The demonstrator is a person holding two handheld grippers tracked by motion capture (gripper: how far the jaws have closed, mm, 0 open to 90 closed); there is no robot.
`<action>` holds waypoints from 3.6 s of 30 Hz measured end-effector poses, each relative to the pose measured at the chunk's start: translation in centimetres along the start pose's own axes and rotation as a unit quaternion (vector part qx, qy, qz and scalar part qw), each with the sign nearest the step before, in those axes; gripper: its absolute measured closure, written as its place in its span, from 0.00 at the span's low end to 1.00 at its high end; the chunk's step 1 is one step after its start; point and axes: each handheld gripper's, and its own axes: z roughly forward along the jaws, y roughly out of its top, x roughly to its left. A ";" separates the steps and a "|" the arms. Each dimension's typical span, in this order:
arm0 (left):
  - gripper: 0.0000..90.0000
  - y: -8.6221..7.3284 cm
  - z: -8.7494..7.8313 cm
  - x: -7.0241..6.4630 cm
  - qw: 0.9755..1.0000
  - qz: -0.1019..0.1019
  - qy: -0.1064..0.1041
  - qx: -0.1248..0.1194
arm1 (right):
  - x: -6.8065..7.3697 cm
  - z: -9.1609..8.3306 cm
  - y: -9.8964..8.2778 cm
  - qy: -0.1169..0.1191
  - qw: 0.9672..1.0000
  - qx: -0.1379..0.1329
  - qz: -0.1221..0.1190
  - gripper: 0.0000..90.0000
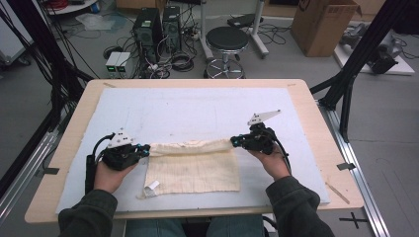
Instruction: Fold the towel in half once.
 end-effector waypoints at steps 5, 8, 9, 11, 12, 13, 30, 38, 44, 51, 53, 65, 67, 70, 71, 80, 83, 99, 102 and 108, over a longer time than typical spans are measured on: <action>0.96 -1.0 -0.3 -0.6 1.000 0.002 -0.007 0.003 | 0.7 -0.2 -0.8 0.004 1.000 -0.001 -0.004 0.96; 0.96 -1.7 -0.7 -0.8 1.000 0.001 -0.008 0.004 | 1.1 -0.1 -1.2 0.008 1.000 0.000 -0.006 0.96; 0.96 -1.9 -0.8 -1.0 1.000 -0.003 -0.009 0.002 | 1.2 -0.1 -1.3 0.009 1.000 0.001 -0.008 0.96; 0.96 -2.2 -1.1 -1.2 1.000 0.004 -0.013 0.005 | 1.5 -0.1 -1.5 0.009 1.000 0.002 -0.011 0.96; 0.96 -2.3 -1.2 -1.3 1.000 0.004 -0.015 0.003 | 1.6 -0.1 -1.6 0.011 1.000 0.002 -0.012 0.96; 0.96 -2.4 -1.3 -1.4 1.000 0.008 -0.018 0.004 | 1.8 -0.2 -1.7 0.012 1.000 0.002 -0.014 0.96; 0.96 -3.9 -2.7 -3.5 0.999 0.035 -0.039 0.014 | 3.6 -0.7 -3.9 0.019 1.000 0.005 -0.018 0.95; 0.88 -4.4 -3.5 -3.5 0.998 0.021 -0.063 0.007 | 4.4 -0.7 -4.9 0.030 0.999 0.013 -0.025 0.91; 0.75 -4.1 -4.7 -2.8 0.997 -0.008 -0.066 -0.030 | 4.9 -2.0 -5.0 0.054 0.998 -0.010 -0.029 0.80; 0.76 -3.9 -3.1 -2.8 0.997 -0.006 -0.080 -0.007 | 5.0 -0.9 -4.9 0.060 0.997 0.019 -0.046 0.74; 0.76 -4.0 -2.5 -3.3 0.996 0.002 -0.091 0.008 | 5.1 -0.2 -5.1 0.063 0.996 0.034 -0.050 0.73; 0.75 -5.2 -1.8 -3.7 0.992 0.026 -0.108 0.053 | 5.9 1.6 -5.8 0.070 0.992 0.066 -0.077 0.70; 0.73 -5.3 -1.9 -3.6 0.992 0.022 -0.111 0.052 | 6.0 1.5 -5.9 0.074 0.992 0.067 -0.080 0.70; 0.72 -5.4 -1.9 -3.6 0.992 0.021 -0.115 0.051 | 6.2 1.4 -6.0 0.074 0.991 0.069 -0.088 0.69; 0.72 -5.4 -1.9 -3.6 0.992 0.021 -0.115 0.051 | 6.3 1.4 -6.1 0.074 0.991 0.073 -0.087 0.69; 0.95 -5.4 -1.6 -4.0 0.993 0.039 -0.101 0.053 | 6.3 1.3 -6.2 0.074 0.990 0.079 -0.091 0.94; 0.98 -5.2 -1.8 -4.1 0.993 0.047 -0.097 0.048 | 6.3 1.1 -6.1 0.076 0.990 0.072 -0.092 0.94; 0.98 -5.0 -2.2 -4.0 0.993 0.046 -0.099 0.032 | 6.8 -0.4 -5.7 0.081 0.992 0.037 -0.089 0.93; 0.98 -5.0 -2.3 -4.0 0.994 0.046 -0.099 0.032 | 7.0 -0.6 -5.8 0.090 0.991 0.042 -0.090 0.93; 0.98 -5.1 -2.4 -4.2 0.993 0.049 -0.105 0.032 | 7.5 -0.8 -6.4 0.097 0.990 0.054 -0.087 0.93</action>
